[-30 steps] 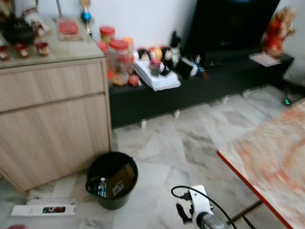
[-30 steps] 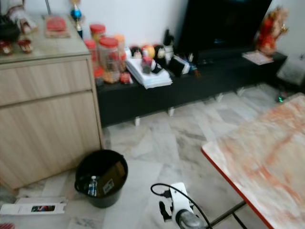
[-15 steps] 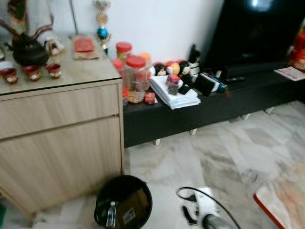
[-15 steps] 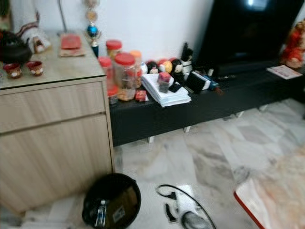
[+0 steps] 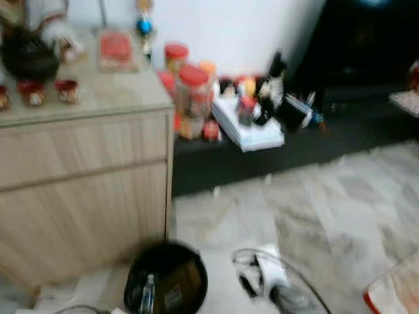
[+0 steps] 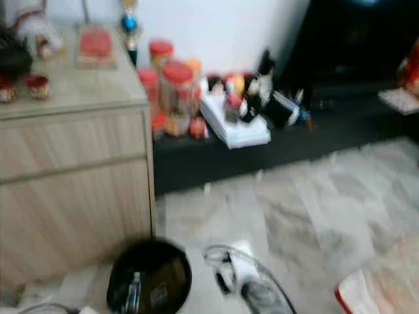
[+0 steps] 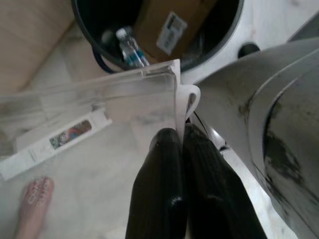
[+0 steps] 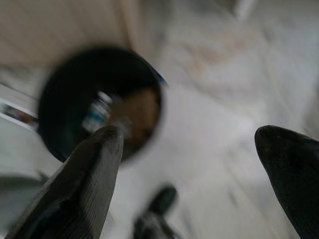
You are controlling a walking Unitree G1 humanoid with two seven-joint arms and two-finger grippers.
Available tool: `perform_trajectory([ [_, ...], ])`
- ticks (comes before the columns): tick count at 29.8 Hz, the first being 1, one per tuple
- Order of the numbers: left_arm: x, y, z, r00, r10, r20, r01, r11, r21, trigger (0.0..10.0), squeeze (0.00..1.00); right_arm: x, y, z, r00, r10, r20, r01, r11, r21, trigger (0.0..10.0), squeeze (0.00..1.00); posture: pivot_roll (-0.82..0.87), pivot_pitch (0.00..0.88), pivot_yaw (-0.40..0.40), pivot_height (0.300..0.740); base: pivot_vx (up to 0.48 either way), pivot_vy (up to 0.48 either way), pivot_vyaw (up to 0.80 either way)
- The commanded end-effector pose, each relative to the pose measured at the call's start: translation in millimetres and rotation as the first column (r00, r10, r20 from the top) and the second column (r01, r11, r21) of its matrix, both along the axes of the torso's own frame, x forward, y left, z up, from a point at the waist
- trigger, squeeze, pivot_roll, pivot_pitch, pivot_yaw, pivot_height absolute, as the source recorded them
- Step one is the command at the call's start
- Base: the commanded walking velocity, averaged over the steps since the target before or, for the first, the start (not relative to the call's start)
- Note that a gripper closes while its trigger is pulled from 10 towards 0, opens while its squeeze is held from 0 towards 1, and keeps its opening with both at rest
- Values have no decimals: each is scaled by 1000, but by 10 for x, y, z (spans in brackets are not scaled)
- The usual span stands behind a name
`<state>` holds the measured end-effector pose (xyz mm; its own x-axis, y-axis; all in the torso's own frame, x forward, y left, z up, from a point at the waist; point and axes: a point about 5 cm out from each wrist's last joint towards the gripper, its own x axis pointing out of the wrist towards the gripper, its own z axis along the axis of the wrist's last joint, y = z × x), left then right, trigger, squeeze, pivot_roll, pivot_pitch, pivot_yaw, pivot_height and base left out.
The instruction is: Picking trash to rubbish bin
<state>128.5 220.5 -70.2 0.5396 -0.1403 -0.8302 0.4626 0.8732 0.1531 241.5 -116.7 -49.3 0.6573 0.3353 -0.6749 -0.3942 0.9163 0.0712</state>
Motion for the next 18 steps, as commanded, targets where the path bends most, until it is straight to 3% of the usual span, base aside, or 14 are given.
perform_trajectory([
  [1, 1310, -456, 1217, 774, 54, 631, 106, 971, -214, 10000, 0, 56, -107, 38, 1000, 7, 24, -6, 1000, -25, 10000, 0, 135, 0, -131, 740, 0, 0, 0],
  [3, 1541, -533, 1487, 699, 111, 706, 112, 958, -262, 10000, 0, 137, -52, 104, 998, 27, 54, -26, 1000, -15, 10000, 0, 133, 0, -130, 740, 0, 0, 0],
  [4, 1541, -533, 1487, 699, 111, 706, 112, 958, -262, 10000, 0, 137, -52, 104, 998, 27, 54, -26, 1000, -15, 10000, 0, 133, 0, -130, 740, 0, 0, 0],
  [5, 1641, -595, 1557, 674, 137, 726, 116, 951, -287, 10000, 0, 176, -19, 137, 997, 37, 69, -37, 999, -7, 10000, 0, 133, 0, -130, 740, 0, 0, 0],
  [6, 1744, -685, 1585, 674, 149, 723, 110, 948, -299, 10000, 0, 230, 36, 185, 995, 51, 88, -51, 999, 3, 10000, 0, 121, 0, -125, 740, 0, 0, 0],
  [8, 1800, -824, 1509, 711, 60, 700, 139, 965, -224, 10000, 0, 277, 84, 229, 993, 55, 104, -57, 998, 16, 10000, 0, 111, 0, -124, 740, 0, 0, 0],
  [10, 1831, -922, 1362, 781, 35, 624, 107, 976, -188, 10000, 0, 300, 112, 251, 992, 51, 114, -54, 998, 28, 10000, 0, 100, 0, -117, 740, 0, 0, 0],
  [11, 1831, -922, 1362, 781, 35, 624, 107, 976, -188, 10000, 0, 300, 112, 251, 992, 51, 114, -54, 998, 28, 10000, 0, 100, 0, -117, 740, 0, 0, 0],
  [12, 1814, -972, 1253, 829, 24, 559, 82, 983, -164, 10000, 0, 295, 124, 249, 992, 50, 113, -54, 998, 34, 10000, 0, 94, 0, -113, 740, 0, 0, 0],
  [14, 1814, -972, 1253, 829, 24, 559, 82, 983, -164, 10000, 0, 295, 124, 249, 992, 50, 113, -54, 998, 34, 10000, 0, 94, 0, -113, 740, 0, 0, 0],
  [15, 1742, -1009, 1074, 880, 41, 474, 43, 985, -165, 10000, 0, 252, 123, 213, 994, 51, 96, -55, 998, 36, 10000, 0, 93, 0, -111, 740, 0, 0, 0],
  [18, 1607, -960, 837, 927, 97, 361, -46, 988, -149, 10000, 0, 186, 113, 159, 996, 55, 71, -58, 998, 35, 10000, 0, 92, 0, -109, 740, 0, 0, 0],
])
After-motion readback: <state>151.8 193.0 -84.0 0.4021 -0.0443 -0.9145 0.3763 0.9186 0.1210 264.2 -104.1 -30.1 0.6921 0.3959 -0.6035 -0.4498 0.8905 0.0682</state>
